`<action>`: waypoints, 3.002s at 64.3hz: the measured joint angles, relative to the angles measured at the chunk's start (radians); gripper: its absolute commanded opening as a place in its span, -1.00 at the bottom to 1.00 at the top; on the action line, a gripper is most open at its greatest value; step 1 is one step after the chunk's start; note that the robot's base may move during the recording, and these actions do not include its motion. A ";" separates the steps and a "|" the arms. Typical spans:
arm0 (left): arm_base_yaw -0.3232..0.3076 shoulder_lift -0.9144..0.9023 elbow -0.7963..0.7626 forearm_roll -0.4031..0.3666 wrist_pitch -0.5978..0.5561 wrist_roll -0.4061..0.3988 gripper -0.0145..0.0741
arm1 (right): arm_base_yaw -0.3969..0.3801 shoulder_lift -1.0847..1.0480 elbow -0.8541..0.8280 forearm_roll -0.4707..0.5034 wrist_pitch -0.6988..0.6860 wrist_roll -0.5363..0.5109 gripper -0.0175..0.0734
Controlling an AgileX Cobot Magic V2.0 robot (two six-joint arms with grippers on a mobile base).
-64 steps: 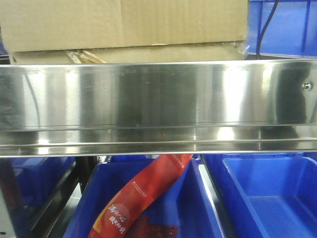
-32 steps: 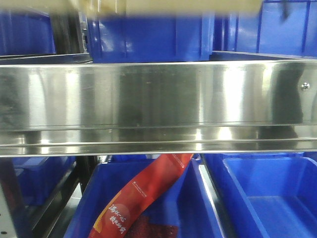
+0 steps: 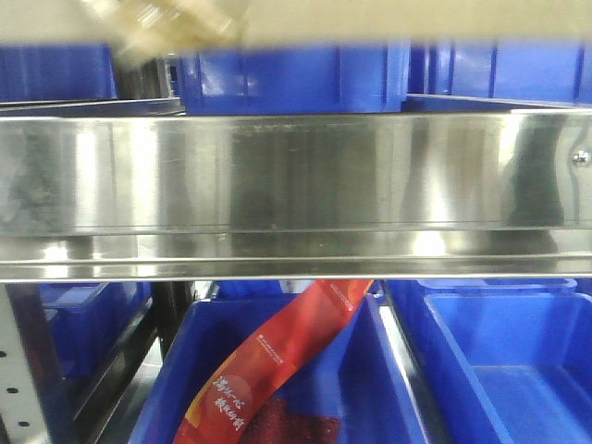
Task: Grab carton from right shelf to conveyor
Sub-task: 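Lift the carton with both grippers and pull it off the shelf, then hold the carton with both grippers while the base turns and drives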
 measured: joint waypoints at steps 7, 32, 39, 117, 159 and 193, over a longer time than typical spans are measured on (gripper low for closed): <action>-0.004 -0.042 0.063 -0.023 0.002 0.000 -0.71 | 0.009 -0.070 0.105 0.002 -0.034 0.015 -0.76; -0.006 -0.084 0.118 -0.050 -0.013 0.000 -0.71 | 0.011 -0.104 0.152 0.011 -0.082 0.022 -0.76; -0.006 -0.084 0.118 -0.050 -0.013 0.000 -0.71 | 0.011 -0.104 0.152 0.011 -0.082 0.022 -0.76; -0.006 -0.084 0.118 -0.050 -0.016 0.000 -0.71 | 0.011 -0.104 0.152 0.011 -0.083 0.022 -0.76; -0.006 -0.086 0.118 -0.050 -0.016 0.000 -0.71 | 0.011 -0.104 0.153 0.013 -0.093 0.020 -0.76; -0.006 -0.086 0.118 -0.044 -0.020 0.000 -0.71 | 0.011 -0.104 0.153 0.013 -0.136 0.016 -0.76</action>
